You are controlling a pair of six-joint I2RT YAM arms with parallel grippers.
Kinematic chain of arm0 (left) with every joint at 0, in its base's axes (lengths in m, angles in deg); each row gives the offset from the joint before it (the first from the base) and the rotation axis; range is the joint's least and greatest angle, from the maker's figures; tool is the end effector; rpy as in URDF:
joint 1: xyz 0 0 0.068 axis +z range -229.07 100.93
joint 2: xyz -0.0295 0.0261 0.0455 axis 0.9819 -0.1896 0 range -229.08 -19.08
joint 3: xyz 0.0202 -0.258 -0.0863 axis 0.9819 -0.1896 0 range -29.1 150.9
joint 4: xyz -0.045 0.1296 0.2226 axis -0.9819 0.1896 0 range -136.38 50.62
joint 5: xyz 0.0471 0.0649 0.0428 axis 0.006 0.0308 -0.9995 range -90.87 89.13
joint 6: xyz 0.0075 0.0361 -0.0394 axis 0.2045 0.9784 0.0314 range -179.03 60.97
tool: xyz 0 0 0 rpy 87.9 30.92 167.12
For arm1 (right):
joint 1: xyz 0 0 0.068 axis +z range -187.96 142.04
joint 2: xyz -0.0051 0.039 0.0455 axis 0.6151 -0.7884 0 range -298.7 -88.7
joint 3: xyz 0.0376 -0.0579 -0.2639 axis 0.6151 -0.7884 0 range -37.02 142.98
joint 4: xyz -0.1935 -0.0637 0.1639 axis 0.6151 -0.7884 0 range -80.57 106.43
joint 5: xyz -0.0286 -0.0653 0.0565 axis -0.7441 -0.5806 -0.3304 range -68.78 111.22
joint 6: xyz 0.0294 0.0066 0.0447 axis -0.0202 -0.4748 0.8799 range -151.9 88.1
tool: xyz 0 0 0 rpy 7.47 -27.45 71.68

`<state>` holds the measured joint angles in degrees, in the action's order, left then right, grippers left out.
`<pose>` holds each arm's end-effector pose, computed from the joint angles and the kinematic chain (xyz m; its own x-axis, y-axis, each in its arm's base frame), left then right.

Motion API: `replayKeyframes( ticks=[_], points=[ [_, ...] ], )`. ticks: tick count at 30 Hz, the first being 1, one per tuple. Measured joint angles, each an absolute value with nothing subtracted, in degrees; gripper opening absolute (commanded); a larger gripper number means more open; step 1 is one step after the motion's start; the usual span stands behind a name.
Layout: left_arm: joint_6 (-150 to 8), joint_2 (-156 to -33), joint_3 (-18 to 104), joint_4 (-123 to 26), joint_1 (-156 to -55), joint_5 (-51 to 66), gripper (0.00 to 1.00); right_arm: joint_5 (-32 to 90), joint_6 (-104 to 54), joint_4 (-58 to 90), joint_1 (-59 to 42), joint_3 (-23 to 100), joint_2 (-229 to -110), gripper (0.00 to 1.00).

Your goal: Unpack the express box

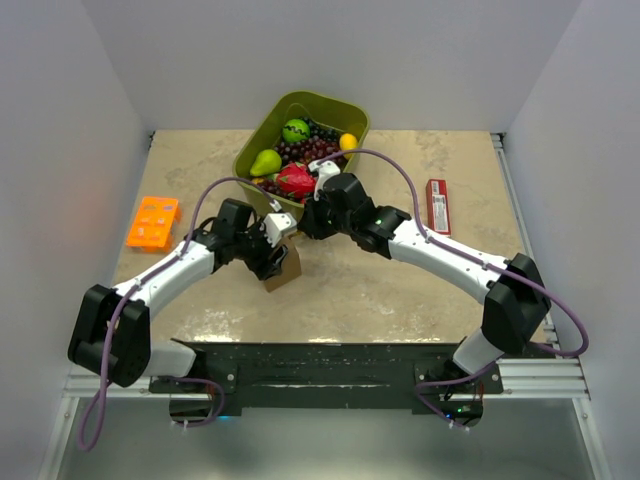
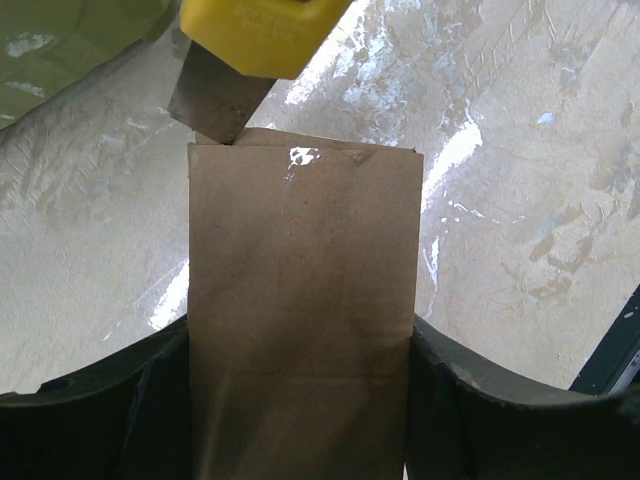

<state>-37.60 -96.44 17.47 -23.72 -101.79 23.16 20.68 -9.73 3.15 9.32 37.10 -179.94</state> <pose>0.2405 -0.1164 0.2116 -0.4791 0.5625 -0.6739 0.8074 0.5836 -0.0869 0.2526 0.2732 0.3072 -0.5930 -0.0860 -0.8006 -0.5458 0.7740 0.3211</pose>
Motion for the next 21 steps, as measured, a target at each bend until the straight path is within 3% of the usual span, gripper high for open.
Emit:
replayKeyframes(
  ticks=[2, 9, 14, 21],
  points=[
    [-37.75, -96.49, 17.47, -23.83, -101.57, 23.31, 0.48, 20.66, -9.64, 3.15, 9.32, 37.10, -179.96, 0.00],
    [-38.61, -96.57, 17.47, -24.16, -101.20, 23.40, 0.28, 20.66, -9.64, 3.07, 9.32, 37.10, -179.96, 0.00],
    [-39.02, -96.66, 17.47, -24.42, -100.78, 23.42, 0.21, 20.75, -9.62, 2.48, 9.26, 37.13, -179.94, 0.00],
    [-40.03, -96.71, 17.47, -24.53, -99.86, 23.66, 0.04, 20.90, -9.27, 2.61, 9.24, 37.13, -179.94, 0.00]
  ],
)
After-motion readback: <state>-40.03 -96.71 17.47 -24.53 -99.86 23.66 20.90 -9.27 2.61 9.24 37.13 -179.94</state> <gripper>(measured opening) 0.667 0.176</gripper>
